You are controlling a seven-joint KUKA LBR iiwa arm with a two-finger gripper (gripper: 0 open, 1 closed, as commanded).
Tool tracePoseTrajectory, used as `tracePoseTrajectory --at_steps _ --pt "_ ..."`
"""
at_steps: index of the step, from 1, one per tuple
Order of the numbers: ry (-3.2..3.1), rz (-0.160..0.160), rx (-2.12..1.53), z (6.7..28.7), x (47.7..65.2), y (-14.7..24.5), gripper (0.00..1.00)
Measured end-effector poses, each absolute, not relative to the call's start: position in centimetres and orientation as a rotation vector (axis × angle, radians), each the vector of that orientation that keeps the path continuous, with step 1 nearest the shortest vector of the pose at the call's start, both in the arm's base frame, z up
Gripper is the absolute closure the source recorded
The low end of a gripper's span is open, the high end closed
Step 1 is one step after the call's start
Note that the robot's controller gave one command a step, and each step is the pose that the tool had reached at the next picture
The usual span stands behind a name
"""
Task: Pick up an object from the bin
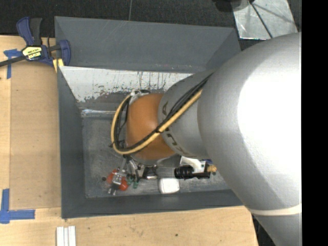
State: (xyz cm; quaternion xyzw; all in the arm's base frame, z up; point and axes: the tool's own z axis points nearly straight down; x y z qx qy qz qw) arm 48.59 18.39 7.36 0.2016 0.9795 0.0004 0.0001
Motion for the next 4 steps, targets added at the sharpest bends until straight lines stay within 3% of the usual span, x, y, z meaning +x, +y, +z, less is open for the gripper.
tracePoseTrajectory --at_steps 1,2,3,4 --pt "3.092 0.006 0.557 7.4 48.6 17.9 0.0" --pt "3.067 0.017 0.56 7.8 49.3 17.7 1.0" --pt "3.086 0.004 0.563 10.6 49.5 17.7 1.0" --pt "3.087 0.003 0.565 11.5 49.6 17.7 1.0"
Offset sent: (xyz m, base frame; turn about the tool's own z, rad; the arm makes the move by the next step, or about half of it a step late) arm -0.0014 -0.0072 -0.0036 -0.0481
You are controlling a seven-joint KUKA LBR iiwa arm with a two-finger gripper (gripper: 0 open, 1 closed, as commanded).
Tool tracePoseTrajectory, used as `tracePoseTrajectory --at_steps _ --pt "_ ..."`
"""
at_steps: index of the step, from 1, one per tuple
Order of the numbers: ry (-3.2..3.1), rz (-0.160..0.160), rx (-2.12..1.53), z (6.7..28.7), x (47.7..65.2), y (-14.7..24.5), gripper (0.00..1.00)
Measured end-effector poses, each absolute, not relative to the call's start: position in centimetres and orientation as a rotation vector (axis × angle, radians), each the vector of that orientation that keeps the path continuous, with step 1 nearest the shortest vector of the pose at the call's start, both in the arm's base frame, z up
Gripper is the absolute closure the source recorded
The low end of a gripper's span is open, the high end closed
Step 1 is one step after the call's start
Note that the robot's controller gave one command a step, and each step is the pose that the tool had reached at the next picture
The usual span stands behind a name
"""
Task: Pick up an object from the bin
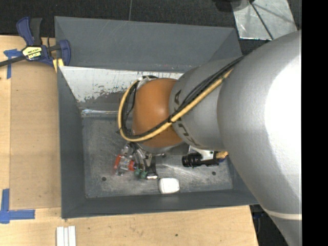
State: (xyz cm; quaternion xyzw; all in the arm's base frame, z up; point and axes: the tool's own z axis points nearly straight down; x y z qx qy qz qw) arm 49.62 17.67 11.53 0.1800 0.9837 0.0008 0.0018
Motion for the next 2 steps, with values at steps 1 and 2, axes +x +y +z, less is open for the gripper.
tracePoseTrajectory --at_steps 1,2 --pt "3.086 0.004 0.565 14.6 49.77 17.59 1.0" --pt "3.086 0.003 0.564 14.73 49.84 17.59 1.0"
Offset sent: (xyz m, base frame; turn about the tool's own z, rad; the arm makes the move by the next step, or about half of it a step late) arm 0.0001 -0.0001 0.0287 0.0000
